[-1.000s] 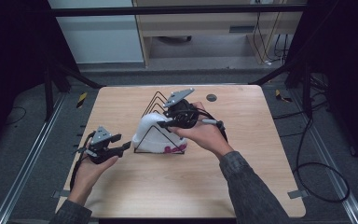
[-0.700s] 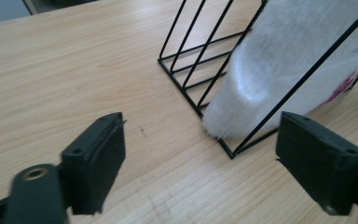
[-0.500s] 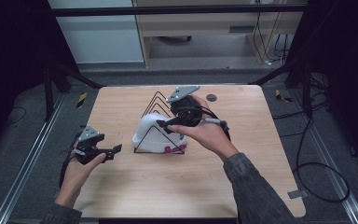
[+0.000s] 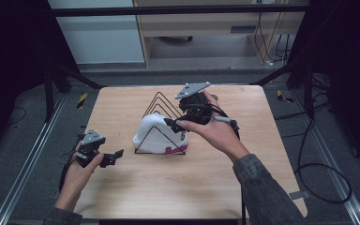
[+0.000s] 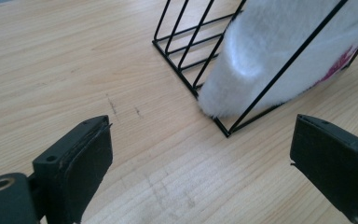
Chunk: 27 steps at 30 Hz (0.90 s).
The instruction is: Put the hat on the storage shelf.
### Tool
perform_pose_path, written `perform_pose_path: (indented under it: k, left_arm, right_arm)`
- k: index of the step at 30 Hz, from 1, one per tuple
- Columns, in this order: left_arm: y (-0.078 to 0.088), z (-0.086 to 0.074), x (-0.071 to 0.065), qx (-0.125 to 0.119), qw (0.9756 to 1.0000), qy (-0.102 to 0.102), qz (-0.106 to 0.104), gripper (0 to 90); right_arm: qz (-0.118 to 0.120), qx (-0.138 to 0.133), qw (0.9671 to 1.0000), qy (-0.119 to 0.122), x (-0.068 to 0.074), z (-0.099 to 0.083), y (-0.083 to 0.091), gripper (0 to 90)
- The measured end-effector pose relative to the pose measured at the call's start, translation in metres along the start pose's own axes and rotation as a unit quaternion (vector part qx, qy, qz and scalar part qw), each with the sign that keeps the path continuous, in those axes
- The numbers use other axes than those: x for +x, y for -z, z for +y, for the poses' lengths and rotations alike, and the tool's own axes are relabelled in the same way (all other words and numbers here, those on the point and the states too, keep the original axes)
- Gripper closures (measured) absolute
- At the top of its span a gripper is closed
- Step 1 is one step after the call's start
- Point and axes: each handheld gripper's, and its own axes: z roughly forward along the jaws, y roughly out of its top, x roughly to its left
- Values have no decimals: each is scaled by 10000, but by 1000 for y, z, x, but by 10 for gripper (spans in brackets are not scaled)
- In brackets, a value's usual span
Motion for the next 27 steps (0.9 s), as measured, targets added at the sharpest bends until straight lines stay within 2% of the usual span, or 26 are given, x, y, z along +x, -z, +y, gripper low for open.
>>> perform_pose_path:
  k: [7,12,15,19,23,27]
  left_arm:
    - [-7,-10,-8,130,9997,-178,91,39]
    - [-11,-17,-8,109,9999,-87,38,39]
    - [-14,-21,-7,218,9996,-159,110,40]
    - [-15,-26,-7,226,9997,-95,93,40]
    - [-16,-31,-4,305,9994,-90,132,40]
    - [-18,-35,-4,339,9993,-87,132,40]
  right_arm:
    - [-170,-64,9997,-132,-8,-9,18,60]
    - [-420,-163,9985,-301,-19,-18,33,60]
    - [-659,-253,9966,-424,-28,-25,44,66]
    - [-951,-336,9930,-609,-39,-37,58,81]
    - [-1116,-360,9903,-746,-47,-51,69,94]
    - [-1162,-328,9899,-749,-51,-67,77,99]
